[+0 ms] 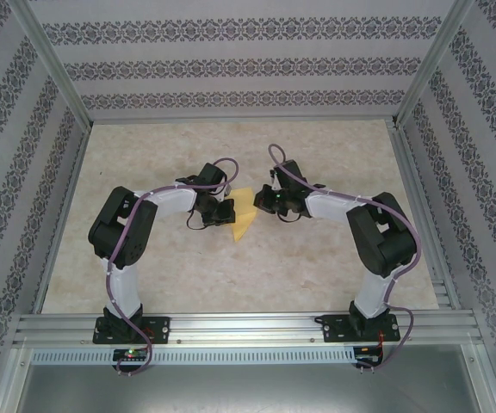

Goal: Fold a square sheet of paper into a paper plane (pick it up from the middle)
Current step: Third fold the triangle at the center of the table.

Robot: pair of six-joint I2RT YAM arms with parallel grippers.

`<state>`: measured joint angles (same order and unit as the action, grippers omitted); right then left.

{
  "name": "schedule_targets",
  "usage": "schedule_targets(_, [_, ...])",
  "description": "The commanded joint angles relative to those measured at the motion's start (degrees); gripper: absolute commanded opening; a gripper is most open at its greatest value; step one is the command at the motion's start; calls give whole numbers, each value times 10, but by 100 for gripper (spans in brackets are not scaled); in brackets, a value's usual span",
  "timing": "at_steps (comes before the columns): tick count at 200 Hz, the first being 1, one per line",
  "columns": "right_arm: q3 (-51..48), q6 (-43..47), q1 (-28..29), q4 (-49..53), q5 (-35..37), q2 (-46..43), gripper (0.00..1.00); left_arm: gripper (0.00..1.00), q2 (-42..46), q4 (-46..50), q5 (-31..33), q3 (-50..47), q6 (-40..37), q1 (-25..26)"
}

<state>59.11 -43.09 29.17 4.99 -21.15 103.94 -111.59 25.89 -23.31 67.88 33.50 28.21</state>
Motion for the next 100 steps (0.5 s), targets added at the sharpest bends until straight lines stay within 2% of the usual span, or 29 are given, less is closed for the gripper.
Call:
schedule_targets(1, [15, 13, 17, -5, -21, 23, 4, 0, -38, 57, 92, -26, -9, -2])
schedule_targets(45, [43, 6, 16, -5, -49, 82, 3, 0, -39, 63, 100, -28, -5, -2])
schedule_targets(100, [28, -4, -27, -2, -20, 101, 3, 0, -39, 69, 110, -33, -15, -2])
